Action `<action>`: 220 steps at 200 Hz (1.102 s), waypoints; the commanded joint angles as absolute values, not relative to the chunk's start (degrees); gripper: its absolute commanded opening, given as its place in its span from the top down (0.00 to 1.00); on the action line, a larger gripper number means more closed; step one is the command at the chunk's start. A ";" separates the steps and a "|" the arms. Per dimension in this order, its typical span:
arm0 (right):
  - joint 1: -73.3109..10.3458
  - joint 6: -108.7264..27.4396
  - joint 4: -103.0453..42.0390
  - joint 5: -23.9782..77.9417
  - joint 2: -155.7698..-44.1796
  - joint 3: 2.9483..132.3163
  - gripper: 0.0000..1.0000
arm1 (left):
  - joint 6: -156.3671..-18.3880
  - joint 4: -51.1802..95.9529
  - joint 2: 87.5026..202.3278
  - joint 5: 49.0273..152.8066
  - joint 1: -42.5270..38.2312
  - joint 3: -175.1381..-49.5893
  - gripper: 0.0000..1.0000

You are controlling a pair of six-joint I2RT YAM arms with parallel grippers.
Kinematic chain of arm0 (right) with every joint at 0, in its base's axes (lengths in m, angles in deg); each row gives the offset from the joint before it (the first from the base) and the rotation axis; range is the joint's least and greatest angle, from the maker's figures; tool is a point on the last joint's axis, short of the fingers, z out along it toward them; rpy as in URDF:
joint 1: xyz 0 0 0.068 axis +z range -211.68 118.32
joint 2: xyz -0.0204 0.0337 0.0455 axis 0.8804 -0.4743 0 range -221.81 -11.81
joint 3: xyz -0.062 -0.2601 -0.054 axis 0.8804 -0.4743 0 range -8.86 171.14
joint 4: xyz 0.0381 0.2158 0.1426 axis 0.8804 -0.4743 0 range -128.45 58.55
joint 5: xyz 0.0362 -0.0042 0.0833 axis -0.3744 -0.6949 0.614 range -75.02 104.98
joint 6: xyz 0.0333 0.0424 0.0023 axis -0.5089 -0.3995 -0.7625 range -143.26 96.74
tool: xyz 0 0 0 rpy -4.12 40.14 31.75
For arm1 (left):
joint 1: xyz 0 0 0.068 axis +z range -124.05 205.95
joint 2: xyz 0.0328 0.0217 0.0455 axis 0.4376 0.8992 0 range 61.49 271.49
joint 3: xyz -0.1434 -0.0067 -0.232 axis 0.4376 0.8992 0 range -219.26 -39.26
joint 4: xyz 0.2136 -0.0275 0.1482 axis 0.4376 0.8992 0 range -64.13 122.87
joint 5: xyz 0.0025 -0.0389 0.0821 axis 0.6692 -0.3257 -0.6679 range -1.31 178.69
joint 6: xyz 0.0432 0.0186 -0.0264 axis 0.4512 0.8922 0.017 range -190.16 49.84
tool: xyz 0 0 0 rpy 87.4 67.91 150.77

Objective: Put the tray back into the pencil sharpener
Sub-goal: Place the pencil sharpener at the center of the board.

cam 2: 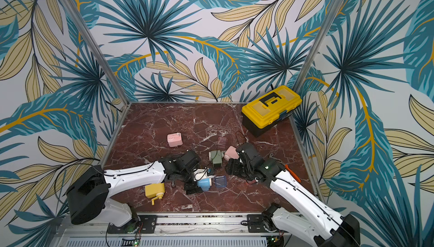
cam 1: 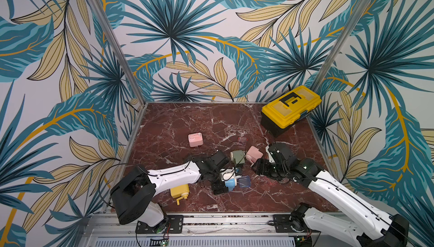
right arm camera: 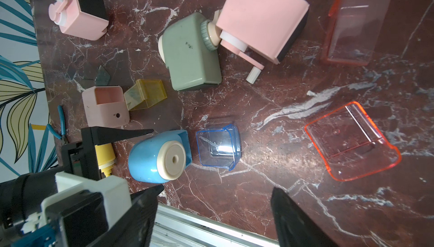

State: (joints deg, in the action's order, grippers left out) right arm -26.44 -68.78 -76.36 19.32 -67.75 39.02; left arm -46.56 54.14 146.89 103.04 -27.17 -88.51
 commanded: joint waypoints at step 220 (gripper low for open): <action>-26.44 -69.57 -71.28 23.72 -71.59 37.79 0.27 | -75.50 33.48 121.82 91.80 -27.35 -71.96 0.13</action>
